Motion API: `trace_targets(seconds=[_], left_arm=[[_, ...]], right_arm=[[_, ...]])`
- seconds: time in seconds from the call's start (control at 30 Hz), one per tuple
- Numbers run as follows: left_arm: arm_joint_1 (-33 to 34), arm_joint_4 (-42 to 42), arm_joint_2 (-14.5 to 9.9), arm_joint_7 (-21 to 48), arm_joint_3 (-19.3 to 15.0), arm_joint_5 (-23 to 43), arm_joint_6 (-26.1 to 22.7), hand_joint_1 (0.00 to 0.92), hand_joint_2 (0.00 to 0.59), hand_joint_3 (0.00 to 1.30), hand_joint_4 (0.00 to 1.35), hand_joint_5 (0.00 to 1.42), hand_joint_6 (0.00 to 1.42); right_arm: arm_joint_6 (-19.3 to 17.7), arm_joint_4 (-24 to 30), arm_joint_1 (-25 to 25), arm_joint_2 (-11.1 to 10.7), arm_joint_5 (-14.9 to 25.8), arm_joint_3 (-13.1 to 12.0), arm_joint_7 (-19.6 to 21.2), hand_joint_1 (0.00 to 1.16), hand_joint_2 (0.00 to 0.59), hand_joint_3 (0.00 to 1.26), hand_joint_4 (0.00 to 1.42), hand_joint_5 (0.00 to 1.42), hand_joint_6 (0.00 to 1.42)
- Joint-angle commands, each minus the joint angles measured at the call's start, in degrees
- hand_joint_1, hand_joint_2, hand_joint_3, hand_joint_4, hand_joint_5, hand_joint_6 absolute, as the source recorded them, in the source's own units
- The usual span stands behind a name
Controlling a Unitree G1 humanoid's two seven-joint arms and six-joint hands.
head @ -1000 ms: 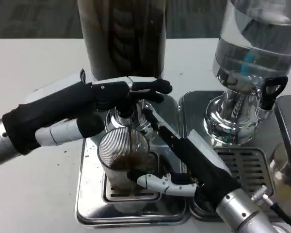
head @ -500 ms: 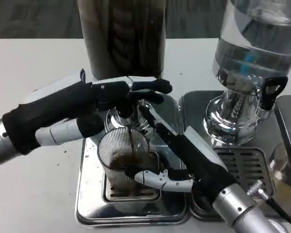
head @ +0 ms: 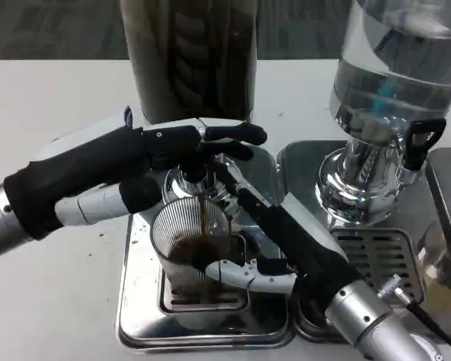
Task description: Grasp the cup under the faucet to collect the drink, then remove the cup.
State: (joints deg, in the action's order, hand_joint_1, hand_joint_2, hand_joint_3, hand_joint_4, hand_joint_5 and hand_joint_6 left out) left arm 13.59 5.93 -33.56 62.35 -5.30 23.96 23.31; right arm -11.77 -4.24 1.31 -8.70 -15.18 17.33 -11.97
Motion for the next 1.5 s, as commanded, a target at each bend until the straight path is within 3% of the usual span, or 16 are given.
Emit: trace_targets(seconds=[0.03,0.5,0.77,0.97,1.5], left_arm=[[-1.34,-0.36,-0.59,0.93,1.04,-1.44,0.35,0.000,0.079,0.20,0.11,0.17,0.09],[-2.40,-0.18,-0.20,-3.59,-1.91,-1.46,1.13,0.000,0.086,0.19,0.10,0.17,0.09],[-4.54,-0.53,0.93,-10.65,-6.58,-3.12,2.93,0.000,0.087,0.19,0.10,0.17,0.10],[-6.15,0.37,0.49,-15.85,-8.95,-6.51,3.89,0.000,0.090,0.19,0.11,0.17,0.10],[-9.15,4.98,0.10,-19.28,-9.50,-9.53,3.53,0.000,0.110,0.19,0.12,0.17,0.11]], right_arm=[[-0.76,-0.35,0.30,0.41,0.48,0.06,0.34,0.66,0.194,0.00,0.00,0.00,0.00],[-0.50,0.20,0.33,0.31,0.75,0.22,-0.26,0.66,0.199,0.00,0.00,0.00,0.00],[-0.69,0.09,0.47,0.09,1.30,0.63,-1.12,0.66,0.200,0.00,0.00,0.00,0.00],[-0.60,0.09,0.57,-0.01,1.35,0.57,-1.04,0.66,0.197,0.00,0.00,0.00,0.00],[-1.74,-1.73,1.67,0.11,2.82,1.03,-2.53,0.61,0.192,0.00,0.00,0.00,0.00]])
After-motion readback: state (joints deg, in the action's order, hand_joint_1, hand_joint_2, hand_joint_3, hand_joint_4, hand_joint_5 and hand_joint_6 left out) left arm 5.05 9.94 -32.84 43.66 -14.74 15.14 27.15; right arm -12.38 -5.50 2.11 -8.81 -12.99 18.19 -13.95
